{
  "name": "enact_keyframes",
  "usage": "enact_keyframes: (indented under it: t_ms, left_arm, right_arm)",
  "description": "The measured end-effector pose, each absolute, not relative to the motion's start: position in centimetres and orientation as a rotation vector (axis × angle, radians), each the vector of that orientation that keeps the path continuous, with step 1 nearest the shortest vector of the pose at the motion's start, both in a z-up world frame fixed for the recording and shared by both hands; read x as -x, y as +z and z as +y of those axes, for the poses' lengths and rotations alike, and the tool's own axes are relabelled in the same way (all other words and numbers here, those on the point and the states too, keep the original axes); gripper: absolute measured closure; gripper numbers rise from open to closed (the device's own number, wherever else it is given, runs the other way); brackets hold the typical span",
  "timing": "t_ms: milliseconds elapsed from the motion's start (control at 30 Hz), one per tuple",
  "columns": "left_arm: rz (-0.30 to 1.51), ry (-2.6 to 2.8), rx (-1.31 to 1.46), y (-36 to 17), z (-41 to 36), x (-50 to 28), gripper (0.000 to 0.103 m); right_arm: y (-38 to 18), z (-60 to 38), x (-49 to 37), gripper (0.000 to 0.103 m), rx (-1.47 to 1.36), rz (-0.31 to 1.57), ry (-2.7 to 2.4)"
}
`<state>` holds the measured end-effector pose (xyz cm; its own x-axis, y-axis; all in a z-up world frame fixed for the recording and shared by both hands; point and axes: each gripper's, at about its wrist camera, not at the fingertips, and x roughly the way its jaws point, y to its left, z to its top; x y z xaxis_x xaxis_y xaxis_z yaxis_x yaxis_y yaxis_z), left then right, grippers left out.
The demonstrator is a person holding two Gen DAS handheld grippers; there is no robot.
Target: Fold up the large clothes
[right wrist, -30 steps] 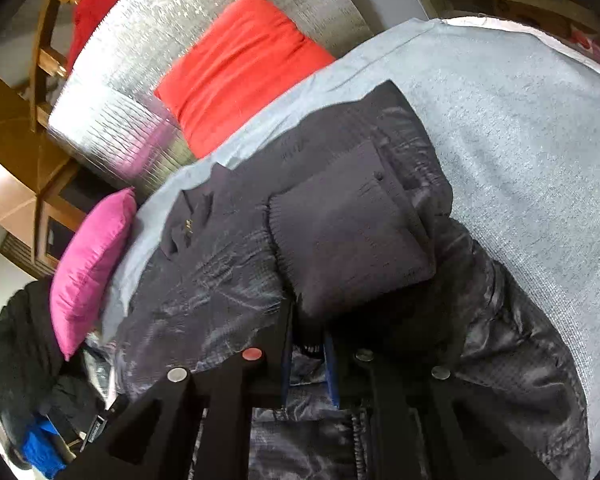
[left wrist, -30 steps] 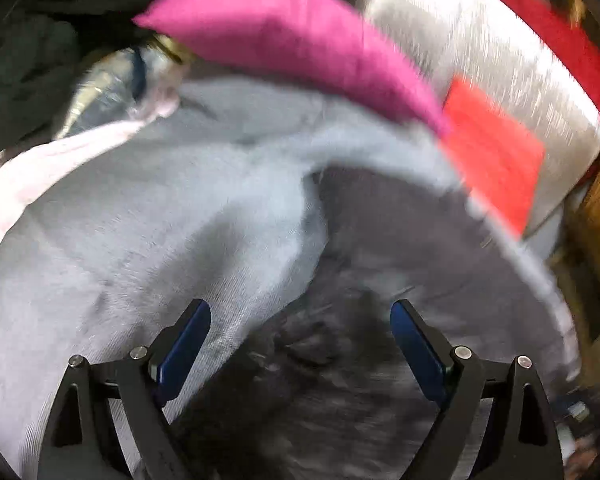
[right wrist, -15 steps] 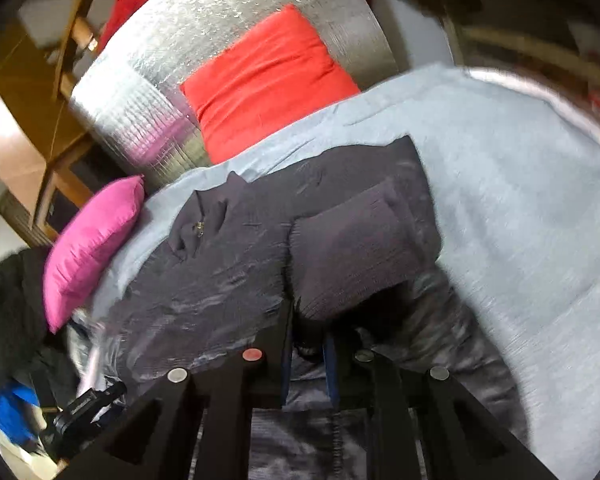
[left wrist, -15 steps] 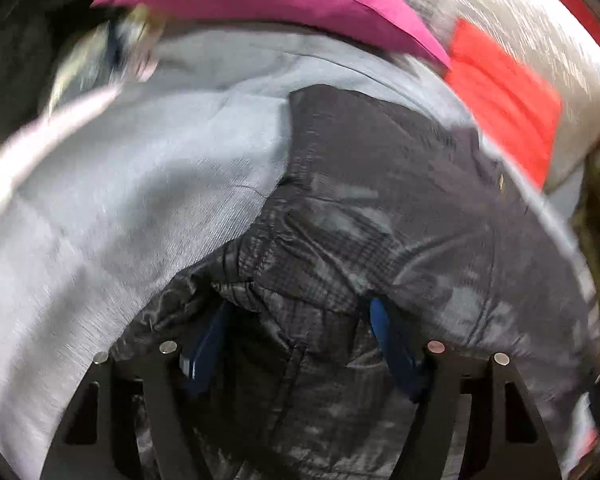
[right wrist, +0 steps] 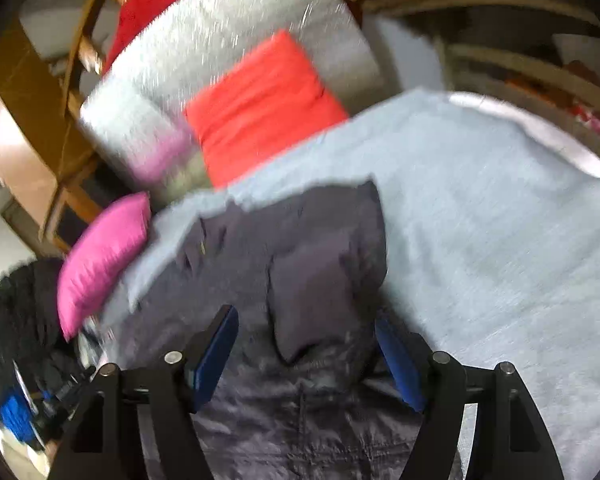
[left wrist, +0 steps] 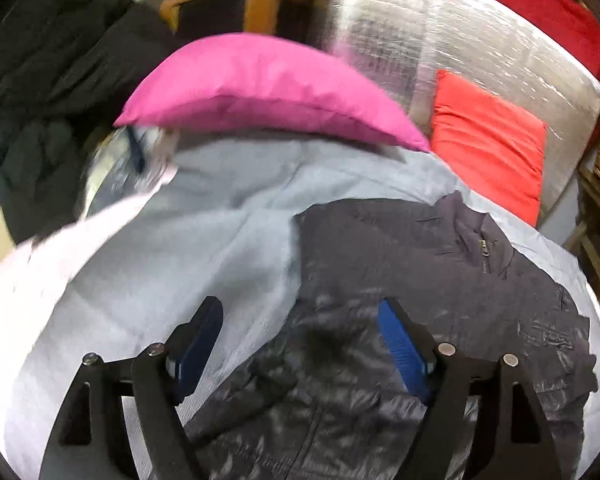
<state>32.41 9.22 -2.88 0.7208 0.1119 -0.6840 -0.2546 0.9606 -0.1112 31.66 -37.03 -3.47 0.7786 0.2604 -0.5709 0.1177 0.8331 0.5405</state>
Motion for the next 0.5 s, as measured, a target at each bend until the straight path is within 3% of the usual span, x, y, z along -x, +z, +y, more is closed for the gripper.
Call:
enact_keyframes:
  t_ms: [133, 300, 367, 433, 500]
  left_arm:
    - [0.754, 0.137, 0.146, -3.8, 6.4, -34.0, 0.023]
    - [0.813, 0.125, 0.046, -7.2, 4.1, -36.4, 0.023]
    - [0.856, 0.138, 0.01, -9.8, 4.0, -37.4, 0.011]
    - [0.814, 0.134, 0.045, -10.8, 4.6, -37.2, 0.007]
    - [0.815, 0.127, 0.064, -10.9, 4.9, -37.2, 0.007]
  right_arm:
    - [-2.9, -34.3, -34.8, 0.028, -0.574, 0.703, 0.244]
    - [-6.4, -32.1, -39.3, 0.028, -0.549, 0.806, 0.309]
    - [-9.4, -32.6, -41.0, 0.029, -0.552, 0.886, 0.262]
    - [-10.9, -33.0, -41.5, 0.04, -0.536, 0.886, 0.256]
    - [-11.0, -32.9, -41.0, 0.041, -0.499, 0.86, 0.254]
